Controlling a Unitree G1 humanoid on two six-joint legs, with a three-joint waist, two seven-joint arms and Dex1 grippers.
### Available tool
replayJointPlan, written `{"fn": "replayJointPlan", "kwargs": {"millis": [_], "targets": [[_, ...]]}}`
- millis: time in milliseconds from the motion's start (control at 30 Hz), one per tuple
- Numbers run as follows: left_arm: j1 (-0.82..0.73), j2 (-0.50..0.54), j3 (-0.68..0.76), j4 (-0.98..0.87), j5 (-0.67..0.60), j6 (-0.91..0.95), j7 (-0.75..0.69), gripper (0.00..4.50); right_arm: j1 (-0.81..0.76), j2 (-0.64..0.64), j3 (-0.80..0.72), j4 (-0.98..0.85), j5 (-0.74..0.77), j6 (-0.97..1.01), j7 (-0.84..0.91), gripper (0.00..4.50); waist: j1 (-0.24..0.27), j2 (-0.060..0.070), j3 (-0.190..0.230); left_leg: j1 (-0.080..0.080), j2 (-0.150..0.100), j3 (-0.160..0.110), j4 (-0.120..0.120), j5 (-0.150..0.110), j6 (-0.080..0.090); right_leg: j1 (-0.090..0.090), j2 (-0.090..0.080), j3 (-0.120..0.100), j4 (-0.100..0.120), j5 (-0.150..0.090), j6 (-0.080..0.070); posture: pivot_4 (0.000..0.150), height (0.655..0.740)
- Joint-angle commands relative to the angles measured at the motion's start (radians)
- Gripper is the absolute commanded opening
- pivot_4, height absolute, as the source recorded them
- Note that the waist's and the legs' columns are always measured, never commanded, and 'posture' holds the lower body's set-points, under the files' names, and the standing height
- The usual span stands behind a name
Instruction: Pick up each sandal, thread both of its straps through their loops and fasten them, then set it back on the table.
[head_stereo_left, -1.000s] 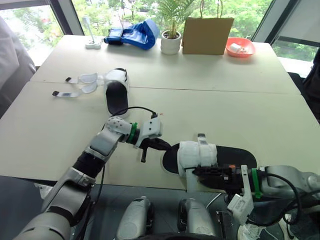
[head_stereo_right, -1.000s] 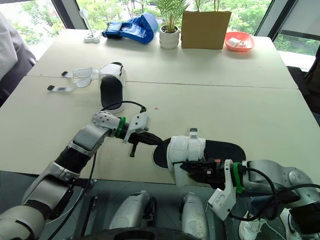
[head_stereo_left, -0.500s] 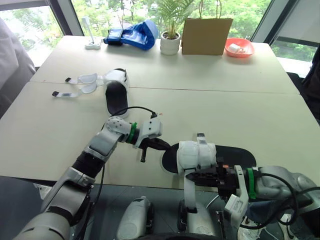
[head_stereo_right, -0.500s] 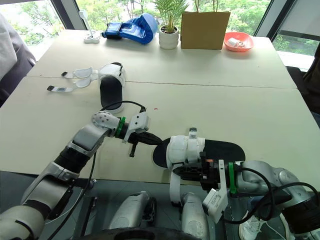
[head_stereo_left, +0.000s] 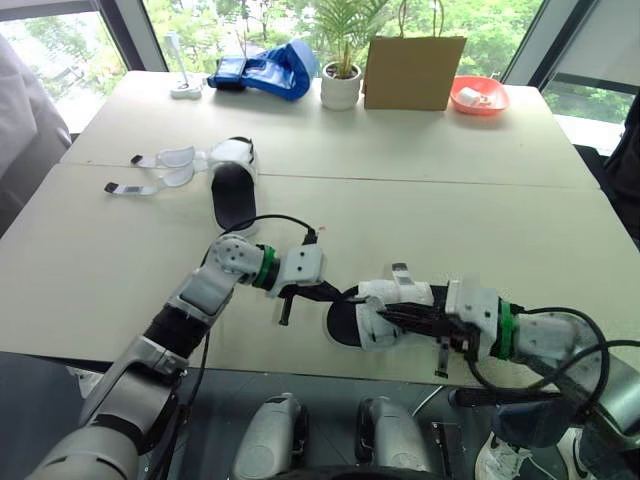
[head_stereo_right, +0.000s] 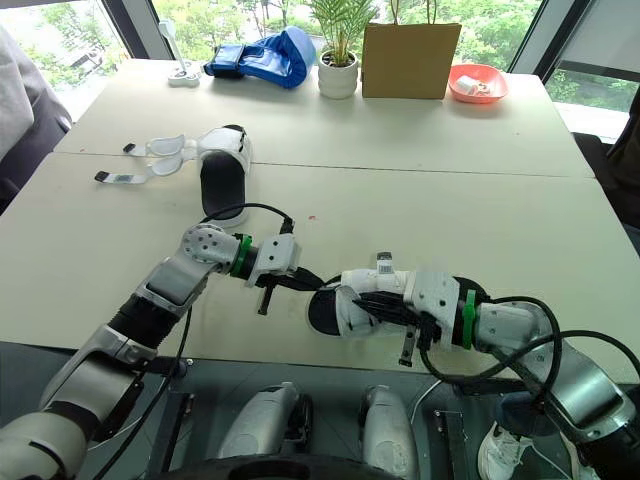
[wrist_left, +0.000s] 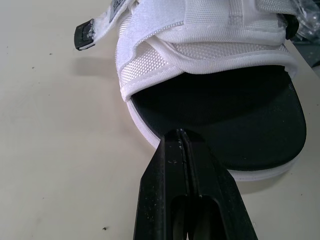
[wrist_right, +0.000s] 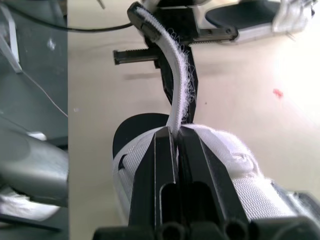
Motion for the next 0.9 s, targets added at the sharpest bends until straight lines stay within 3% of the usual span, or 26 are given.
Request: {"fn": "replayJointPlan", "kwargs": {"millis": [33, 167, 267, 400, 600, 733, 900], "targets": [[0.031, 0.012, -0.035, 0.030, 0.048, 0.004, -0.008, 0.00, -0.046, 0.010, -0.077, -0.033, 0.245, 0.262, -0.057, 0.09, 0.000, 0.000, 0.000, 0.000, 0.000, 0.000, 0.000, 0.000, 0.000, 0.000, 0.000, 0.000, 0.000, 0.000, 0.000, 0.150, 0.7214], [0.035, 0.009, -0.032, 0.022, 0.044, 0.013, -0.001, 0.00, -0.121, 0.070, -0.151, 0.011, 0.510, 0.492, -0.231, 0.09, 0.000, 0.000, 0.000, 0.000, 0.000, 0.000, 0.000, -0.001, 0.001, 0.000, -0.001, 0.000, 0.000, 0.000, 0.000, 0.150, 0.7214], [0.037, 0.007, -0.028, 0.014, 0.039, 0.026, 0.003, 0.00, -0.166, 0.079, -0.171, 0.045, 0.584, 0.610, -0.301, 0.09, 0.000, 0.000, 0.000, -0.001, 0.000, 0.000, 0.000, -0.001, 0.001, -0.001, -0.001, -0.001, 0.000, 0.000, 0.000, 0.150, 0.7214], [0.035, 0.005, -0.024, 0.011, 0.035, 0.036, 0.006, 0.00, -0.225, 0.107, -0.181, 0.087, 0.574, 0.691, -0.395, 0.09, 0.000, 0.000, -0.001, -0.001, -0.001, 0.000, 0.000, -0.001, 0.002, -0.001, -0.002, -0.001, 0.000, 0.000, 0.000, 0.150, 0.7214], [0.027, -0.004, -0.015, 0.015, 0.031, 0.051, 0.008, 0.00, -0.261, 0.124, -0.201, 0.086, 0.543, 0.738, -0.403, 0.09, 0.001, 0.000, -0.001, -0.002, -0.001, 0.000, 0.000, -0.002, 0.004, -0.001, -0.002, -0.001, 0.000, 0.000, 0.000, 0.150, 0.7214], [0.019, -0.012, -0.010, 0.027, 0.031, 0.052, 0.010, 0.00, -0.412, 0.090, -0.178, 0.146, 0.472, 0.735, -0.282, 0.09, -0.001, 0.000, -0.001, -0.003, -0.002, 0.001, 0.000, -0.003, 0.005, -0.003, -0.002, 0.000, 0.000, 0.000, 0.000, 0.150, 0.7214], [0.013, -0.021, -0.005, 0.037, 0.034, 0.053, 0.008, 0.00, -0.478, 0.064, -0.108, 0.189, 0.450, 0.823, -0.139, 0.09, 0.003, 0.000, -0.001, -0.004, -0.002, 0.000, 0.000, -0.002, 0.003, -0.005, -0.002, -0.002, 0.000, 0.002, 0.003, 0.150, 0.7214]]}}
